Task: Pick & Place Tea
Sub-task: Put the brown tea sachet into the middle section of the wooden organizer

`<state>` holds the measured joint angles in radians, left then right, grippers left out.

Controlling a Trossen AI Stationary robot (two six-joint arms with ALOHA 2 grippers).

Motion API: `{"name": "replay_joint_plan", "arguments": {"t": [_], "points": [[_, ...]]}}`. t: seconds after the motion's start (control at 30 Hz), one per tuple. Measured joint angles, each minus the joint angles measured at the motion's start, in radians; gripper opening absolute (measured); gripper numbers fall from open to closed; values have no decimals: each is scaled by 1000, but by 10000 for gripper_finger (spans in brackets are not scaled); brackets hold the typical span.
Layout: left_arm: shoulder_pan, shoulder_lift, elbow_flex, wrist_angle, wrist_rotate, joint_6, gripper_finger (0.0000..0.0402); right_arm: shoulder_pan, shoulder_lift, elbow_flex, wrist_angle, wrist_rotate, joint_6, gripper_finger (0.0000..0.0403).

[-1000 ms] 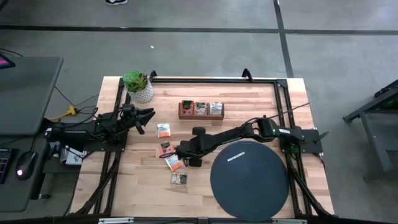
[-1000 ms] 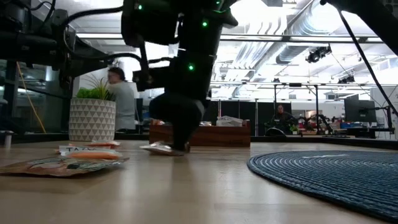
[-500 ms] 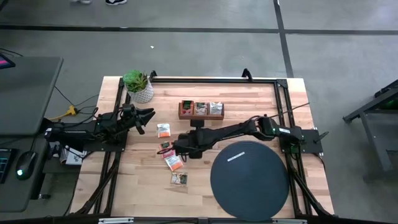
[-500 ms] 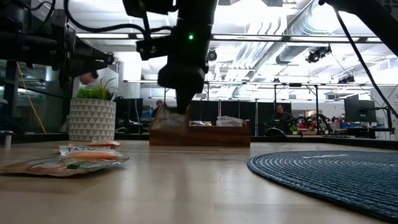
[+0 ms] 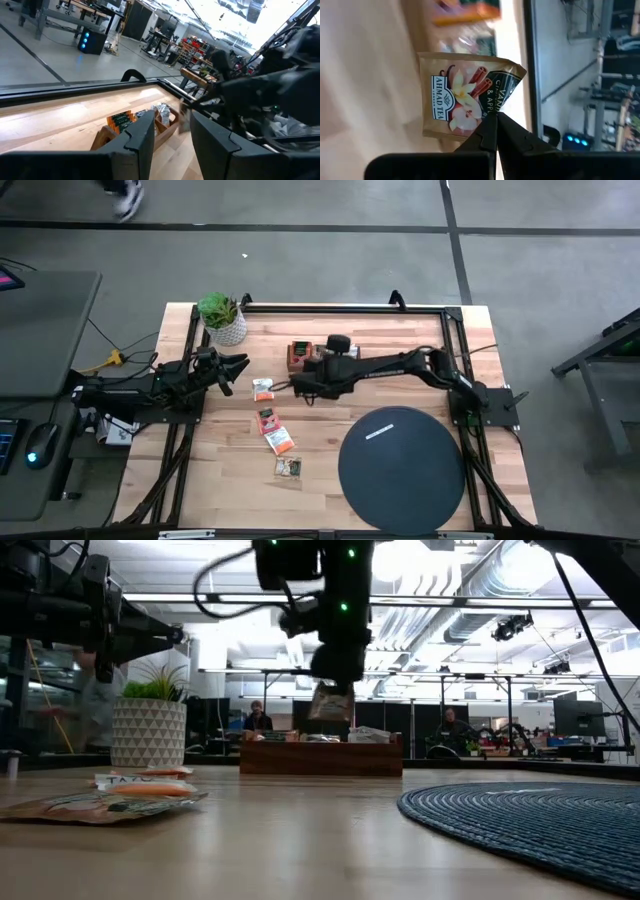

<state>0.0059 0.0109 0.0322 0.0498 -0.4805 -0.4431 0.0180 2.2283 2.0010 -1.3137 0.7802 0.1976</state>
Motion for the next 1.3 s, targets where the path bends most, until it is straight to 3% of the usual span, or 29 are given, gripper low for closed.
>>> {"name": "replay_joint_plan", "arguments": {"t": [0.43, 1.07, 1.3], "points": [[0, 0, 0, 0, 0, 0, 123, -89, -33, -148, 295, 19, -268, 0], [0, 0, 0, 0, 0, 0, 123, -116, -33, -276, 479, -13, -363, 0], [0, 0, 0, 0, 0, 0, 123, -125, -33, -283, 494, -116, -356, 1]]}}
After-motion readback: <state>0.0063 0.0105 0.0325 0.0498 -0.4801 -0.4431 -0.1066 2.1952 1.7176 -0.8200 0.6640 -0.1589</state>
